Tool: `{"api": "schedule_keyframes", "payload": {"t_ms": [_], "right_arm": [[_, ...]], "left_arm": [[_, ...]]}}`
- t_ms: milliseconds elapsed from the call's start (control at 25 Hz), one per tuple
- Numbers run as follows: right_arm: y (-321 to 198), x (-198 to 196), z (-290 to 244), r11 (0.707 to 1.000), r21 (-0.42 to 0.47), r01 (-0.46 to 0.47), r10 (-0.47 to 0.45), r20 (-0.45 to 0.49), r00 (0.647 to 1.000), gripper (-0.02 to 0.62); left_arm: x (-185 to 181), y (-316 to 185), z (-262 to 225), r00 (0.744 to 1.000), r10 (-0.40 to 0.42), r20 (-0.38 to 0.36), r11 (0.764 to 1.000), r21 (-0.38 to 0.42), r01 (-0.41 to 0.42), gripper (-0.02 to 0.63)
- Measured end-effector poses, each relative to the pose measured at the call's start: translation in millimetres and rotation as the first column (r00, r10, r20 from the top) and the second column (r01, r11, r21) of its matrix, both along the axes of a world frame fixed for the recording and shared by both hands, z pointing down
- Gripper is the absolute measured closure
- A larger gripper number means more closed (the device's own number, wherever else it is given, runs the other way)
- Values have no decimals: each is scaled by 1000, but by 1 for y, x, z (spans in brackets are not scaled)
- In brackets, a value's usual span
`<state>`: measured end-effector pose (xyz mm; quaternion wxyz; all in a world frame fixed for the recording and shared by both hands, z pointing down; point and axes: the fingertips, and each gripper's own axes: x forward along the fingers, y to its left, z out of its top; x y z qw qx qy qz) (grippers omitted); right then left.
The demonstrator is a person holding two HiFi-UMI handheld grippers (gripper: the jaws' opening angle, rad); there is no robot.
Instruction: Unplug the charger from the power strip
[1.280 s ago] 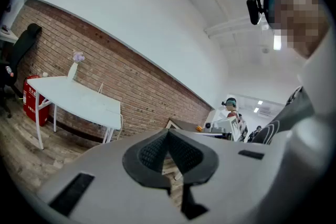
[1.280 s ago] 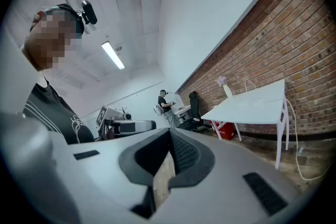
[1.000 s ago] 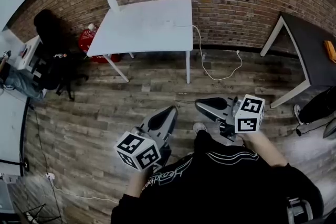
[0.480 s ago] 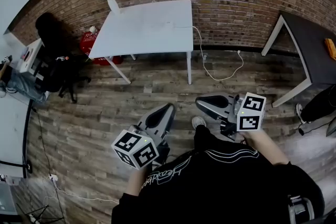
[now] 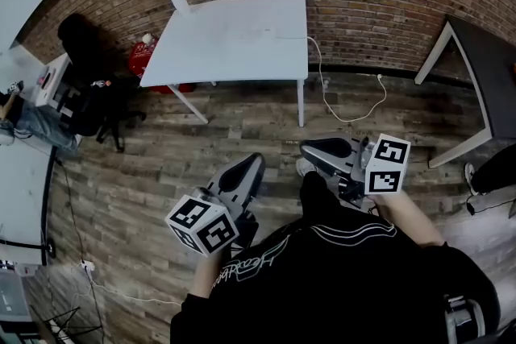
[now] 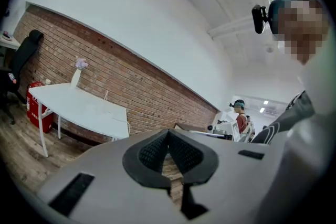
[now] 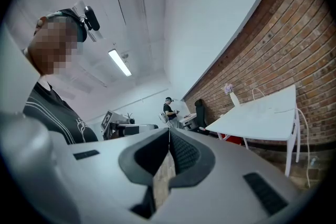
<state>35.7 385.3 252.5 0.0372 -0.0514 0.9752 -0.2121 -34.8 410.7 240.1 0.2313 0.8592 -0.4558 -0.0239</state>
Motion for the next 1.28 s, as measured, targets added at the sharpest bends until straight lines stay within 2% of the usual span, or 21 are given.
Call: {"api": "schedule_keyframes", "payload": {"t_ms": [320,680,840,920,1280], "right_arm": [[-116,-21,19,998,-58,39,-38,16,999,598],[-275,-36,35,990,-124,61,-62,-2,998,598],[-335,-40,40,988,-140,64,-65,3,998,598],[-360,-38,42,987,-146,60,-59,8,998,598],[-440,-20,51,993,-118,32,-35,-27,999,597]], "left_arm": [[-20,-115,17,999,-42,-1,998,-51,42,603],[-36,-272,40,994,-98,-38,985,-146,91,603],[-40,-337,40,985,-128,-117,979,-173,106,603],[-42,-364,41,981,-140,-132,977,-179,115,601],[-50,-443,47,986,-167,-24,978,-127,163,601]]}}
